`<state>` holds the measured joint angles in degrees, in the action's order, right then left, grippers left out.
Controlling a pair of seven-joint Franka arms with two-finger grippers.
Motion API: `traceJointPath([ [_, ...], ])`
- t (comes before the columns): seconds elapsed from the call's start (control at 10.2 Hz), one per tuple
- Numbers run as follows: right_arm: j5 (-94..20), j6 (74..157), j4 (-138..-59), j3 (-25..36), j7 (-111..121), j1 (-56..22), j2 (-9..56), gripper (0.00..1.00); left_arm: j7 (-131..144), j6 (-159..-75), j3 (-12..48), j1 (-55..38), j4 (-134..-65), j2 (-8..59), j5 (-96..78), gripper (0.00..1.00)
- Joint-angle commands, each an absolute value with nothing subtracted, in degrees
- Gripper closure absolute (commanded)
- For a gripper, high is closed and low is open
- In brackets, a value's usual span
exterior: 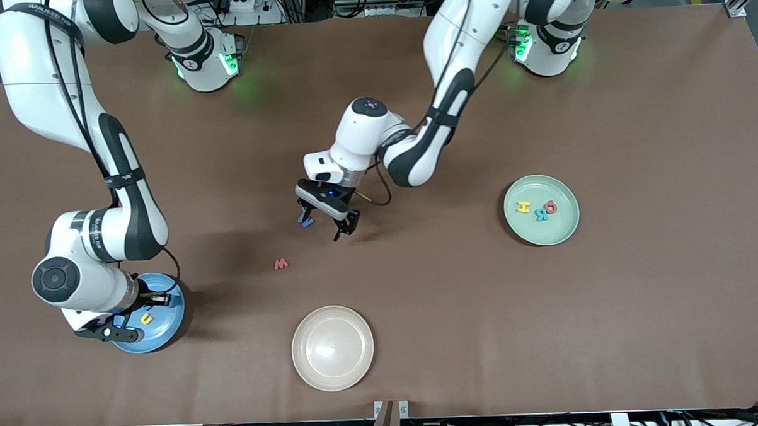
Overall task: Sort upper and lower case letters into plates
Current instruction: 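Drop the b into the blue plate while the left gripper reaches blue M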
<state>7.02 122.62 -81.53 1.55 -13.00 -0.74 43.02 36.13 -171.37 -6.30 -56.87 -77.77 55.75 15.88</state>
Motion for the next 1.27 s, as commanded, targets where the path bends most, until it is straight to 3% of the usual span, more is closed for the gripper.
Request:
traceJointPath([
  [0.0,7.2,122.8,-82.1,0.6,-13.4,0.9,42.5,0.0,39.8,-173.3,-10.3,-60.8,-73.8,60.6,17.1,0.0],
  [0.2,7.1,122.8,-82.4,0.6,-13.4,2.7,42.7,0.0,46.3,-173.3,-14.0,-64.8,-70.0,66.0,17.1,0.0],
  [0.78,7.0,122.6,-81.9,0.4,-10.5,5.0,42.3,0.0,48.3,-173.3,-14.8,-65.5,-68.6,68.6,17.0,0.0],
  [1.17,6.8,118.8,-82.1,-0.1,-10.3,4.7,38.3,0.0,47.8,-173.3,-16.2,-66.4,-67.4,69.9,17.2,0.0],
])
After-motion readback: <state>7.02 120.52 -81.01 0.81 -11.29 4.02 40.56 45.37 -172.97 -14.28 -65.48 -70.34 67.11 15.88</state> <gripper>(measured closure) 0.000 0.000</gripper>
